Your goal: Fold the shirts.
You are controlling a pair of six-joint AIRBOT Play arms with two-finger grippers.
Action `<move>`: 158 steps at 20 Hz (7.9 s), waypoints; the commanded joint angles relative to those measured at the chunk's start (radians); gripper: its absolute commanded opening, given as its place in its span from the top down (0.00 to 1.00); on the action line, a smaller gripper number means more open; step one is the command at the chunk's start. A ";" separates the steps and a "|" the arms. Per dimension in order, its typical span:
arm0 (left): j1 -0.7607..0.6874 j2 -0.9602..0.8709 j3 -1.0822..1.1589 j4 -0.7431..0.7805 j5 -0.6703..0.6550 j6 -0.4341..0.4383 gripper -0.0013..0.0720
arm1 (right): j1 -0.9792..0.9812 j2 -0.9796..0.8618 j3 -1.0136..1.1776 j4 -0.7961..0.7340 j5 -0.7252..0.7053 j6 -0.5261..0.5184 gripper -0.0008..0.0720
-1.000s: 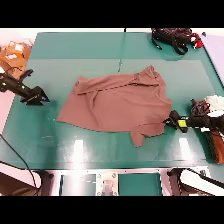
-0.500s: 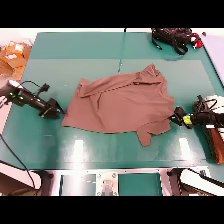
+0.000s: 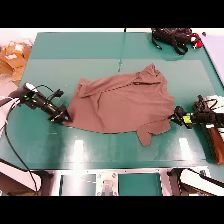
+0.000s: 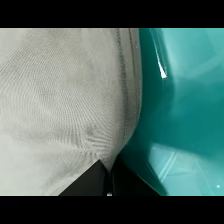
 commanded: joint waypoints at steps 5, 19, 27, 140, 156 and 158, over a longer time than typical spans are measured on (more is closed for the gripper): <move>-0.012 0.045 0.066 -0.029 -0.043 -0.002 0.94 | 0.000 0.023 0.074 0.010 0.119 -0.004 0.97; -0.012 0.890 0.830 -0.153 0.223 -0.032 0.94 | -0.003 0.595 1.033 -0.017 0.058 0.087 0.97; -0.012 0.977 0.856 0.050 0.236 -0.110 0.94 | -0.002 0.641 1.106 -0.112 0.008 0.131 0.97; -0.533 0.691 -0.424 0.446 0.421 -0.759 0.94 | -0.036 0.306 -0.178 -0.250 0.287 0.159 0.97; -0.395 0.311 0.156 0.450 0.376 -0.469 0.94 | 0.115 -0.028 0.399 -0.075 0.152 0.179 0.96; -0.382 0.191 0.275 0.380 0.399 -0.397 0.94 | 0.148 -0.175 0.520 -0.075 0.130 0.179 0.96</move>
